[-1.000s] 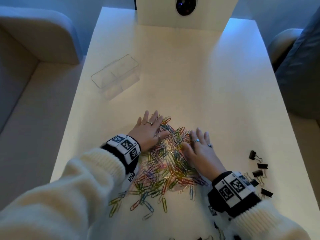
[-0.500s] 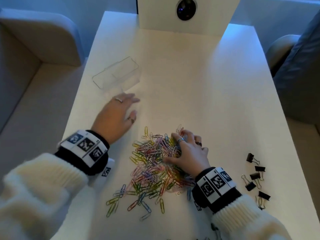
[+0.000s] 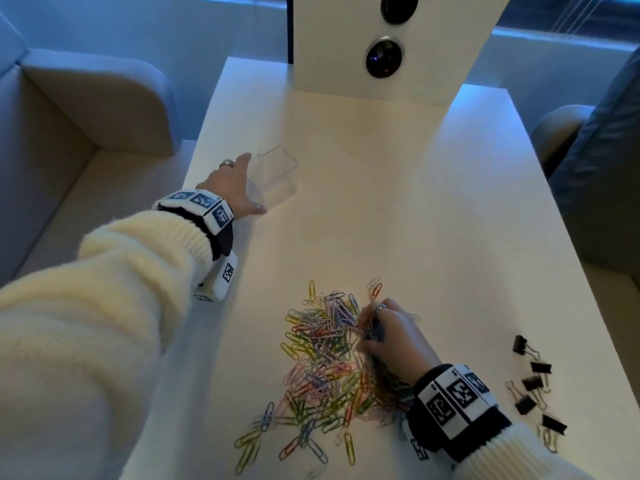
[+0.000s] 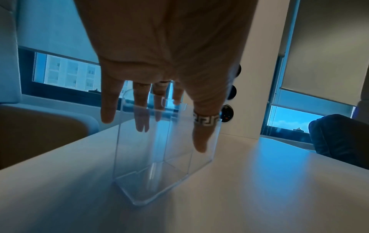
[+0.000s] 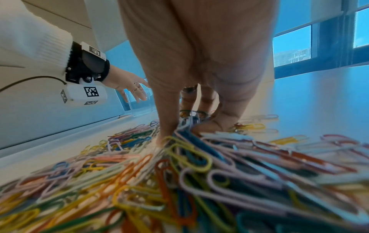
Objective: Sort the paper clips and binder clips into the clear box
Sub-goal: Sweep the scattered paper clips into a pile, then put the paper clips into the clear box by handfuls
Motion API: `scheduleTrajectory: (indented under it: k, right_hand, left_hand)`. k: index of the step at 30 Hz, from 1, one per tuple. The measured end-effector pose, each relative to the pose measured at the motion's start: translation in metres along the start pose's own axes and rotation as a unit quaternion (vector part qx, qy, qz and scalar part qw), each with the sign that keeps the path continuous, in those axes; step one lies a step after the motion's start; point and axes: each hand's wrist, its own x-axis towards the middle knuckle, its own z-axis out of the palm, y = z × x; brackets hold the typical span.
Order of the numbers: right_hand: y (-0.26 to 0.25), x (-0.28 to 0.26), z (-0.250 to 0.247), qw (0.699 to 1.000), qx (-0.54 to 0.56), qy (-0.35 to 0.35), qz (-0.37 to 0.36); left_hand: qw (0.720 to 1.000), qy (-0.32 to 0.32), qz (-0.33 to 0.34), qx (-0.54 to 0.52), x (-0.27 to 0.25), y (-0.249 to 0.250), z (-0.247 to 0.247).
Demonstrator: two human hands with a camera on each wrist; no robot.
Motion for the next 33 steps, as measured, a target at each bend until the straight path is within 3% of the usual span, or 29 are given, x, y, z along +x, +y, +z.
scheduleTrajectory:
  k: [6, 17, 27, 33]
  right_hand:
    - [-0.002, -0.001, -0.001, 1.0, -0.008, 0.023, 0.012]
    - [-0.002, -0.009, -0.022, 0.993, 0.081, 0.071, 0.053]
    - [-0.03, -0.006, -0.062, 0.973, 0.193, 0.121, -0.029]
    - [-0.074, 0.024, -0.066, 0.95, 0.283, 0.107, -0.078]
  left_hand:
    - [0.998, 0.016, 0.013, -0.064, 0.001, -0.008, 0.008]
    - [0.993, 0.039, 0.075, -0.076, -0.045, -0.013, 0.022]
    - [0.992, 0.036, 0.066, -0.101, -0.101, -0.01, 0.035]
    - [0.992, 0.013, 0.042, -0.122, -0.114, -0.011, 0.041]
